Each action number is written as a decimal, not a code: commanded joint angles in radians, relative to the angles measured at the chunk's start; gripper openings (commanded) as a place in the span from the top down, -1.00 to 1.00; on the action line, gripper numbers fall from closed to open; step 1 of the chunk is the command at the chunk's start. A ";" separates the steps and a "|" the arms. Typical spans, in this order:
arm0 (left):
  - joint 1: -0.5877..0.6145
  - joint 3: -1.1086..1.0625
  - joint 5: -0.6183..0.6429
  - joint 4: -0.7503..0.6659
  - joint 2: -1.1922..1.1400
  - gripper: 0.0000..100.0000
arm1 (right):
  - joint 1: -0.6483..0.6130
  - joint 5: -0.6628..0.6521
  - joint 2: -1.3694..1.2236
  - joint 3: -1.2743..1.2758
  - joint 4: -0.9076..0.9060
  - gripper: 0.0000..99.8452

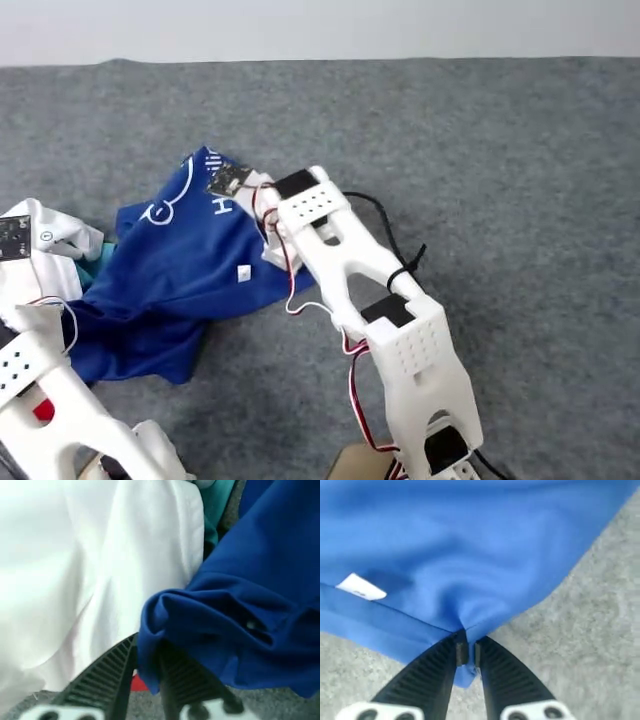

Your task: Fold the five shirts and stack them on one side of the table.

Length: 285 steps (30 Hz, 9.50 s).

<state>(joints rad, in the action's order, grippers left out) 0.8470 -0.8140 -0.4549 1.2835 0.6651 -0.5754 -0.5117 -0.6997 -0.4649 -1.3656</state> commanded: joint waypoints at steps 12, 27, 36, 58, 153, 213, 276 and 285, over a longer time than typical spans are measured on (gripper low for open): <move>-0.098 0.226 0.150 0.126 0.025 0.99 | 0.160 0.006 0.278 -0.161 -0.168 0.98; -0.342 0.819 0.305 0.342 0.025 0.99 | 0.320 0.011 0.638 -0.161 -0.157 0.98; -0.364 1.061 0.334 0.341 0.025 0.99 | 0.380 0.014 0.863 -0.161 -0.111 0.98; -0.364 0.435 0.095 0.325 0.104 0.99 | 0.239 0.011 0.602 0.299 -0.048 0.98; -0.459 0.610 -0.018 -0.077 0.445 0.99 | 0.450 -0.331 0.903 -0.381 -0.328 0.98; -0.491 -0.453 -0.199 -0.888 0.896 0.99 | 0.699 -0.419 1.374 0.750 0.185 0.98; -1.122 1.086 0.051 0.402 -1.240 0.62 | 0.601 -0.321 1.185 0.980 0.349 0.98; -1.128 1.216 0.054 0.384 -1.347 0.62 | 0.601 -0.321 1.185 0.980 0.349 0.98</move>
<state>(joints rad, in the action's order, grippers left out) -0.2731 0.3521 -0.3966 1.6763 -0.6774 0.0230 -0.8416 0.4818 0.5247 -1.0265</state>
